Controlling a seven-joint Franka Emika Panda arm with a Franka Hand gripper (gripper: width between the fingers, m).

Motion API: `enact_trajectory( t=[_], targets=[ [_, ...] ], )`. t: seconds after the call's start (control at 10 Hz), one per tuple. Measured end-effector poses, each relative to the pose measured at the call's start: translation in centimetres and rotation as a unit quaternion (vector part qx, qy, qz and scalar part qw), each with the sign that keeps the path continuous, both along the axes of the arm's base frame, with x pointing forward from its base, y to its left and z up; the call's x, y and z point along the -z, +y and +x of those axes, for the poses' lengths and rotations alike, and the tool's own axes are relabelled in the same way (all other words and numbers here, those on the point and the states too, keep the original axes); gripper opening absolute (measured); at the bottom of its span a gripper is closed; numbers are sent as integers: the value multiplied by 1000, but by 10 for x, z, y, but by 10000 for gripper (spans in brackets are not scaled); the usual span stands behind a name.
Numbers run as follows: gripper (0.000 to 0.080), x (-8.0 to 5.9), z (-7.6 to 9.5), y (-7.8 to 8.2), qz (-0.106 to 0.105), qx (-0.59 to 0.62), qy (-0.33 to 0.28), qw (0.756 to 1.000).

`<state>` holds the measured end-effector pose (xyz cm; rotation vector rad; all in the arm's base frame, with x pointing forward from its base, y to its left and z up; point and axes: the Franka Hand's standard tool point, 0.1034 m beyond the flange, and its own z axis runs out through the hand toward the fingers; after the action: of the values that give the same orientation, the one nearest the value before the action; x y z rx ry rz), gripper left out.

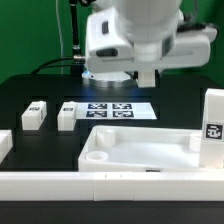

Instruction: Assemble desk

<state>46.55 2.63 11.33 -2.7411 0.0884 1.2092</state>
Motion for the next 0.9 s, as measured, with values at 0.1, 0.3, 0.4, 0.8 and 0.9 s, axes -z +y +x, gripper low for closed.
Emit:
enact_trajectory(
  t=[0.1,0.3,0.4,0.8,0.9],
  targets=[
    [289,6,9,0,-5,3,-39,999],
    [289,7,12,-1,-13,7,-101,995],
    [291,8,20,-4,-13,5,-139,990],
    [291,-36,61,-28,-4,-5,-259,966],
    [291,-36,63,-31,-12,-2,-295,955]
  ],
)
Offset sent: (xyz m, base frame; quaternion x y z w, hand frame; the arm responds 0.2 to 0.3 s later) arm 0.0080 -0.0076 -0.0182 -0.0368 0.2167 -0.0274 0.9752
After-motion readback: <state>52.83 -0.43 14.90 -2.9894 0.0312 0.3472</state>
